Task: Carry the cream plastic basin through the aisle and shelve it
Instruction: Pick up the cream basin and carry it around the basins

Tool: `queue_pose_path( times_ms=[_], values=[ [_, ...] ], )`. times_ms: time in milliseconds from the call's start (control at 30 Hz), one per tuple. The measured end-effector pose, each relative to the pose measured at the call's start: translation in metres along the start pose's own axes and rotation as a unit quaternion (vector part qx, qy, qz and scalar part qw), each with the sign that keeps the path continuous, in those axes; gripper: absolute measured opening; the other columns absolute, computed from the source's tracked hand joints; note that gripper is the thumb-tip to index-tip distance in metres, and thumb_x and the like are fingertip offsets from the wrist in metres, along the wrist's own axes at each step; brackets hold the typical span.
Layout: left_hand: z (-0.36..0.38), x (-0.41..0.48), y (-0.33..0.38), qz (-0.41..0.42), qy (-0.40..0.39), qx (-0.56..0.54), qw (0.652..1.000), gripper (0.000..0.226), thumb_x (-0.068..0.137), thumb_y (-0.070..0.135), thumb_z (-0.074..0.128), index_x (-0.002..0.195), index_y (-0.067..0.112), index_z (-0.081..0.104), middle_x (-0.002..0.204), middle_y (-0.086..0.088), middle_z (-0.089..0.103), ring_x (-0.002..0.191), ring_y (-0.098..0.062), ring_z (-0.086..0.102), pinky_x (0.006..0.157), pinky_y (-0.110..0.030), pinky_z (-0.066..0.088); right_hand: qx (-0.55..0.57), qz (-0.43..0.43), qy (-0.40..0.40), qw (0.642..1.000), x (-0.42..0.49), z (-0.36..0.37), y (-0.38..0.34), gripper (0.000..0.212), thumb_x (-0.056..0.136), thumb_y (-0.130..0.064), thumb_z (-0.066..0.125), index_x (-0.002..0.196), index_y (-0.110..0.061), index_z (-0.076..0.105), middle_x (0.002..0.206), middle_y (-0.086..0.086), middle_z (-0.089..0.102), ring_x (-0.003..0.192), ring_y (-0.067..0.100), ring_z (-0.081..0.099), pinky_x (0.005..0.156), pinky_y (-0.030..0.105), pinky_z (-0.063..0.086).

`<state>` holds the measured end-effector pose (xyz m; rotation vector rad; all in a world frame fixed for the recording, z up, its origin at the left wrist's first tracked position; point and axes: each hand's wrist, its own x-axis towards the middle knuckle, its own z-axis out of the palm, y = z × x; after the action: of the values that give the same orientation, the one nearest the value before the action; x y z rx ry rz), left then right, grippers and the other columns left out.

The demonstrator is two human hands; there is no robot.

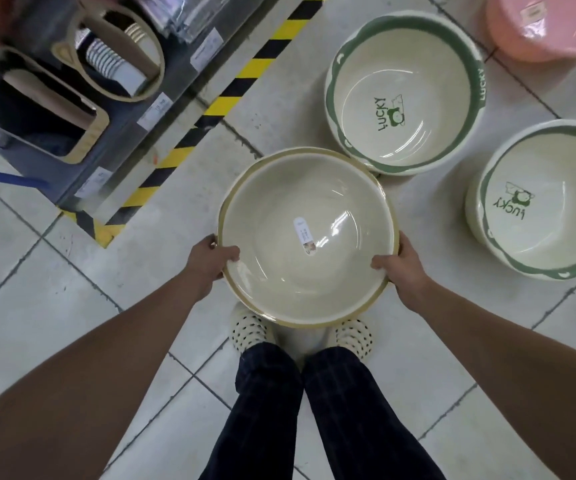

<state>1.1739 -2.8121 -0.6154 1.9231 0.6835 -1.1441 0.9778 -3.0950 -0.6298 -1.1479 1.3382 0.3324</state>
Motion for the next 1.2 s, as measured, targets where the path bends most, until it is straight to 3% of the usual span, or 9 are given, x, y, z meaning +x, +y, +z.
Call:
queue_pose_path(
  times_ms=[100, 233, 367, 467, 567, 700, 833, 1033, 1200],
  values=[
    [0.002, 0.014, -0.006, -0.013, -0.004, 0.001, 1.000, 0.027, 0.080, -0.005, 0.069, 0.098, 0.015, 0.067, 0.105, -0.012, 0.067, 0.091, -0.032, 0.062, 0.091, -0.048, 0.058, -0.002, 0.010, 0.006, 1.000, 0.014, 0.007, 0.015, 0.076, 0.081, 0.010, 0.064, 0.145, -0.027, 0.048, 0.124, 0.006, 0.064, 0.117, 0.035, 0.062, 0.092, 0.050, 0.059],
    [0.004, 0.034, -0.014, -0.030, -0.022, 0.016, 0.999, 0.026, 0.079, -0.003, 0.072, 0.096, 0.016, 0.069, 0.114, -0.016, 0.070, 0.095, -0.033, 0.065, 0.096, -0.053, 0.058, -0.005, 0.014, 0.026, 1.000, 0.022, 0.010, 0.030, 0.081, 0.082, 0.008, 0.066, 0.153, -0.023, 0.043, 0.125, 0.006, 0.065, 0.111, 0.033, 0.065, 0.073, 0.040, 0.058],
    [0.011, 0.044, -0.017, -0.030, -0.022, 0.010, 0.999, 0.028, 0.070, 0.001, 0.073, 0.092, 0.018, 0.068, 0.114, -0.017, 0.069, 0.094, -0.033, 0.063, 0.087, -0.046, 0.055, -0.007, 0.019, 0.049, 0.999, 0.029, 0.013, 0.044, 0.083, 0.082, 0.004, 0.068, 0.154, -0.027, 0.039, 0.120, -0.003, 0.064, 0.110, 0.028, 0.065, 0.088, 0.049, 0.060],
    [0.016, 0.048, -0.021, -0.025, -0.014, 0.002, 1.000, 0.037, 0.055, 0.009, 0.069, 0.091, 0.019, 0.067, 0.107, -0.013, 0.066, 0.092, -0.031, 0.061, 0.082, -0.043, 0.052, -0.021, 0.009, 0.046, 0.999, 0.034, 0.014, 0.051, 0.080, 0.083, 0.002, 0.069, 0.152, -0.029, 0.041, 0.120, -0.004, 0.064, 0.109, 0.024, 0.066, 0.086, 0.047, 0.061],
    [0.019, 0.056, -0.030, 0.000, 0.004, -0.002, 1.000, 0.038, 0.057, 0.012, 0.068, 0.094, 0.017, 0.068, 0.102, -0.012, 0.065, 0.091, -0.030, 0.059, 0.080, -0.043, 0.051, -0.038, -0.012, 0.036, 0.999, 0.038, 0.017, 0.057, 0.077, 0.082, 0.000, 0.071, 0.147, -0.030, 0.042, 0.122, 0.000, 0.064, 0.111, 0.027, 0.066, 0.090, 0.051, 0.061],
    [0.020, 0.064, -0.036, 0.019, 0.008, -0.005, 1.000, 0.025, 0.075, 0.003, 0.069, 0.092, 0.021, 0.070, 0.100, -0.007, 0.069, 0.092, -0.028, 0.062, 0.083, -0.042, 0.054, -0.029, 0.012, 0.026, 0.999, 0.046, 0.018, 0.059, 0.104, 0.078, -0.008, 0.074, 0.162, -0.038, 0.020, 0.138, -0.002, 0.057, 0.116, 0.028, 0.064, 0.095, 0.057, 0.059],
    [0.020, 0.068, -0.032, 0.014, -0.020, -0.002, 1.000, 0.036, 0.069, 0.006, 0.070, 0.097, 0.029, 0.067, 0.102, -0.003, 0.070, 0.092, -0.026, 0.065, 0.086, -0.044, 0.058, -0.016, 0.020, 0.008, 1.000, 0.052, 0.016, 0.062, 0.095, 0.081, 0.002, 0.067, 0.159, -0.036, 0.031, 0.123, -0.001, 0.064, 0.107, 0.025, 0.067, 0.088, 0.052, 0.062],
    [0.019, 0.048, -0.014, 0.009, -0.016, 0.029, 0.999, 0.031, 0.082, -0.009, 0.065, 0.091, 0.021, 0.069, 0.103, -0.011, 0.068, 0.089, -0.031, 0.064, 0.086, -0.044, 0.057, 0.017, 0.030, 0.020, 0.999, 0.028, 0.005, 0.046, 0.077, 0.080, 0.008, 0.061, 0.141, -0.037, 0.052, 0.116, 0.005, 0.067, 0.101, 0.031, 0.067, 0.069, 0.039, 0.058],
    [0.016, -0.016, 0.024, 0.018, -0.039, 0.007, 0.999, 0.036, 0.083, -0.011, 0.065, 0.100, 0.020, 0.071, 0.102, -0.008, 0.072, 0.089, -0.029, 0.066, 0.079, -0.038, 0.059, 0.046, 0.036, 0.024, 0.998, -0.033, -0.022, 0.005, 0.073, 0.065, -0.004, 0.064, 0.132, -0.034, 0.056, 0.109, 0.005, 0.067, 0.094, 0.029, 0.066, 0.067, 0.036, 0.056]
  ],
)
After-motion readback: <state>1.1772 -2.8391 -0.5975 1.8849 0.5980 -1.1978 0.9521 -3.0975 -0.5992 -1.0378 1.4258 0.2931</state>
